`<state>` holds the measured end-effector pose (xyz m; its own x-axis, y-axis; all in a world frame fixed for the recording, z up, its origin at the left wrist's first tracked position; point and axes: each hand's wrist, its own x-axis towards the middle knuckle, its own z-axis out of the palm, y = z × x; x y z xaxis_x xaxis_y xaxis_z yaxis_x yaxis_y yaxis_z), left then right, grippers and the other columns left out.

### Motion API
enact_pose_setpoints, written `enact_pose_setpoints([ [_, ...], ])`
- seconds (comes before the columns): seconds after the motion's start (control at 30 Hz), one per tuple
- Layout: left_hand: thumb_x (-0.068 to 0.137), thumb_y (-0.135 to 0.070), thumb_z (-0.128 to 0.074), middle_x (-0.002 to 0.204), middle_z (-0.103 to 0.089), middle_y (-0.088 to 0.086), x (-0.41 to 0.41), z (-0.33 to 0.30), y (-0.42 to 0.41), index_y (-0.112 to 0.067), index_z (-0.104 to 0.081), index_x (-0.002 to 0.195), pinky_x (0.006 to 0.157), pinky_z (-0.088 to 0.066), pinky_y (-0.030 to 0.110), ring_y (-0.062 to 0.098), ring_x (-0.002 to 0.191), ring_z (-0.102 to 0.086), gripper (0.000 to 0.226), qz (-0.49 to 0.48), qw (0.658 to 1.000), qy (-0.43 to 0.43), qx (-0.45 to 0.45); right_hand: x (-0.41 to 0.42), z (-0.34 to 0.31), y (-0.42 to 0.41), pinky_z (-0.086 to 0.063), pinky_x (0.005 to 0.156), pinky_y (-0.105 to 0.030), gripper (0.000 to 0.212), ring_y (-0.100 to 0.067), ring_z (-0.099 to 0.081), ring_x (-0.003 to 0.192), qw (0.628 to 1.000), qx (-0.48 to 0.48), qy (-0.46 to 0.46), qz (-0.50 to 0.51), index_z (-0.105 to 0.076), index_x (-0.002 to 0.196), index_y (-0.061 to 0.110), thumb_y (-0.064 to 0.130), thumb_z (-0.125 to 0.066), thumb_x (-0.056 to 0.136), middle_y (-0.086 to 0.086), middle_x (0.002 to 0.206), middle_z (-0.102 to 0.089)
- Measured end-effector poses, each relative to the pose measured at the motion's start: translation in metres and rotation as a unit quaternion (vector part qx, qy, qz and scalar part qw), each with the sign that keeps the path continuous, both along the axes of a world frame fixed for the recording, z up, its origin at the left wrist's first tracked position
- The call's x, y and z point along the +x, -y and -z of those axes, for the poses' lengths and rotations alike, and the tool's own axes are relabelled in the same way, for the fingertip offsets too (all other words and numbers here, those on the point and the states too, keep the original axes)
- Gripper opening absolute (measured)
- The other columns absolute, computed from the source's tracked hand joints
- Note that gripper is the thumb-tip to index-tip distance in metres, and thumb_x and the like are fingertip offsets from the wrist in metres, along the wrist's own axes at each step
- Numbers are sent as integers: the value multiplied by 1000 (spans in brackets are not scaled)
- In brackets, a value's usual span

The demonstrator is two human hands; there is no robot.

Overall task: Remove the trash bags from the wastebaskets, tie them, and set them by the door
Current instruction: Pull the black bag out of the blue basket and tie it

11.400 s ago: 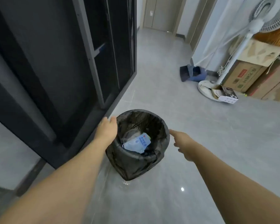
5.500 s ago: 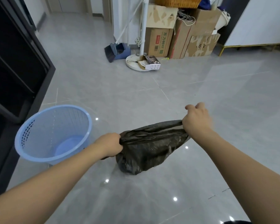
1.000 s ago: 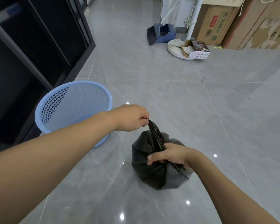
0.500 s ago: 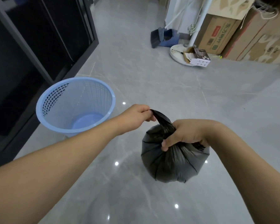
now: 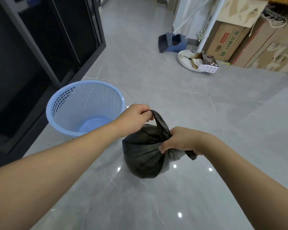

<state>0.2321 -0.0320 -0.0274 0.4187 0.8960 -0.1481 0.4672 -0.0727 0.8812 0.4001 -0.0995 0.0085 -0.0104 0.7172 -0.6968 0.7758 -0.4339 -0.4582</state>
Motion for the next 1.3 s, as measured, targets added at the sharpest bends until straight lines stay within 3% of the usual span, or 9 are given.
enact_pose_setpoints([
  [0.2,98,-19,-47,84,-68,-8,2,2,11,-12,-68,91,75,-48,25,7,83,-63,23,-5,999,47,-8,-16,12,11,-36,68,-32,8,-33,-55,94,919,210,308,-127,-55,90,15,16,-48,86,-7,94,-49],
  [0.33,96,-21,-48,88,-71,4,-1,-3,11,-10,-68,89,85,-50,40,26,93,-64,23,-8,997,72,16,-13,12,21,-36,58,-31,4,-24,-38,81,853,301,402,-139,-52,87,18,17,-49,90,-4,106,-34],
  [0.47,97,-25,-48,96,-68,14,4,-4,13,-16,-66,87,87,-49,45,33,96,-61,22,13,996,77,31,7,33,30,-22,41,-24,16,-24,-52,62,806,423,390,-142,-60,72,11,17,-75,71,-6,89,-54],
  [0.57,98,-26,-46,97,-67,16,14,1,18,-17,-65,91,90,-48,46,31,96,-61,22,27,995,89,39,19,47,36,-31,37,-25,15,-27,-57,55,813,472,316,-129,-58,70,11,14,-72,71,-3,77,-59],
  [0.73,101,-23,-41,91,-67,2,31,9,26,-15,-60,93,89,-51,42,15,93,-64,22,15,991,117,55,17,61,40,-36,44,-29,20,-15,-43,45,943,308,5,124,-50,64,16,23,-59,81,4,52,-48],
  [0.83,101,-23,-39,88,-66,-1,38,10,28,-17,-58,91,79,-51,35,7,91,-65,23,0,992,110,61,15,67,44,-37,46,-29,24,-18,-46,50,961,256,84,56,-45,60,19,25,-56,81,3,55,-49],
  [1.0,101,-21,-37,82,-64,-9,40,20,28,-17,-57,88,71,-47,26,10,89,-67,25,-58,992,106,28,21,80,50,-37,45,-30,14,-24,-57,64,849,395,315,-155,-45,74,15,20,-55,83,1,70,-56],
  [1.1,101,-18,-35,89,-69,-2,41,26,22,-11,-60,95,75,-50,27,17,89,-68,27,-95,987,119,-47,35,86,54,-33,33,-27,12,-26,-53,50,764,539,316,-161,-54,82,12,12,-60,72,0,62,-57],
  [1.3,96,-15,-37,86,-73,6,45,34,18,-5,-59,95,60,-40,26,21,77,-63,25,-89,979,61,-175,46,87,59,-39,36,-28,39,-24,-54,55,729,602,276,-174,-59,114,19,6,-59,77,3,67,-58],
])
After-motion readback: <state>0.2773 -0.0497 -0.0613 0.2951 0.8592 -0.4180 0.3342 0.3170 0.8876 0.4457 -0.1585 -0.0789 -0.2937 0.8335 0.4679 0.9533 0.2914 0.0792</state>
